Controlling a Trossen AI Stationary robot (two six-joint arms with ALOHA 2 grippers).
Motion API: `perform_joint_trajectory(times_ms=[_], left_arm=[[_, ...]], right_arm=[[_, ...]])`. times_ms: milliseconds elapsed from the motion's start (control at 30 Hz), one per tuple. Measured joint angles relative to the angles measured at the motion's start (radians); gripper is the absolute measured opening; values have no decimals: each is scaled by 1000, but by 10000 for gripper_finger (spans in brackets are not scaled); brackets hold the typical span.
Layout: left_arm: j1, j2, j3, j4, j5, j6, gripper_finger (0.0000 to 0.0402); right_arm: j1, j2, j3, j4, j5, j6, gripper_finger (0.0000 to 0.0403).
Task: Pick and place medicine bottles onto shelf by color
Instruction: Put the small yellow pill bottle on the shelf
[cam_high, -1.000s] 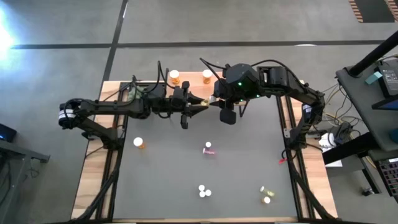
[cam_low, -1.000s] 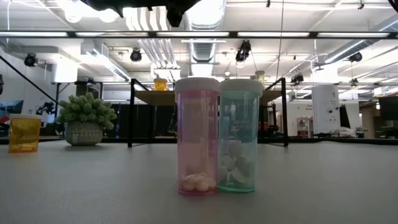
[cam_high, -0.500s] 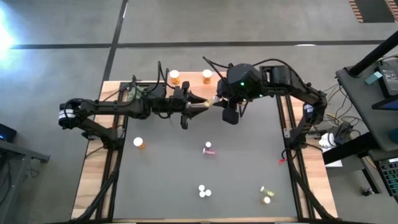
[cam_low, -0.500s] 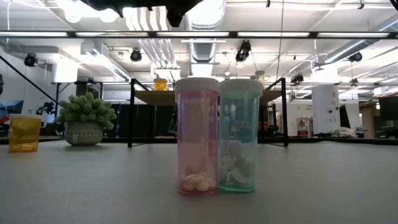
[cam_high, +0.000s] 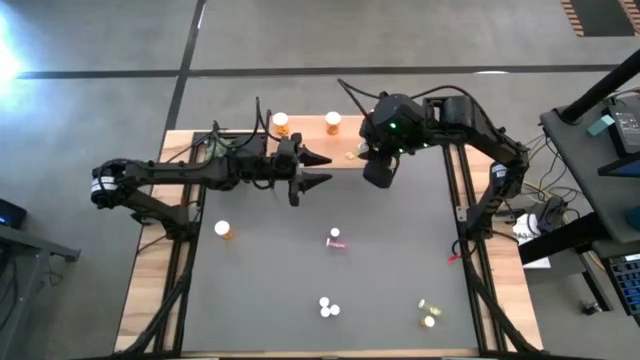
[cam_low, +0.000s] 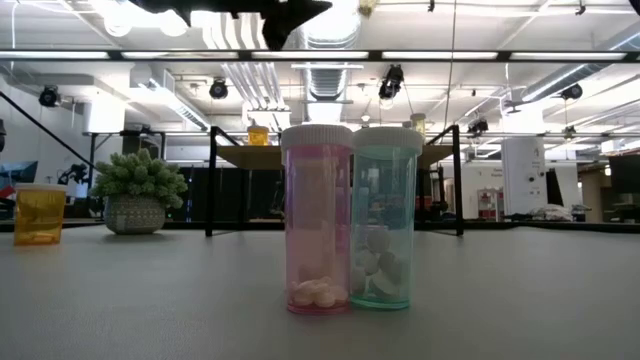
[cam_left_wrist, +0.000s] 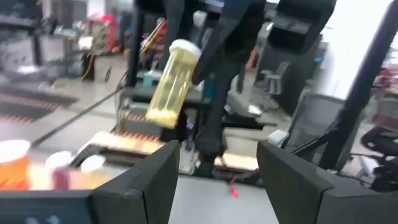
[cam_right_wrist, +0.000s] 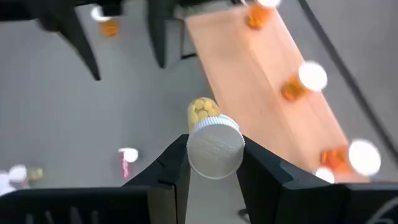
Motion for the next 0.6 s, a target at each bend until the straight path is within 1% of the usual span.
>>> perform_joint_trajectory(times_ms=[267,467,600], left_arm=[[14,-123,0,-230,-81,-23,201],[14,-198,0,-254,-95,-24,201],[13,-230,0,-255,-95,-24,201]], right_arm=[[-157,74,0,-63,-1,188,100],[-277,159,0,-64,-38,223,101],[-318,220,0,-72,-57,246,108]])
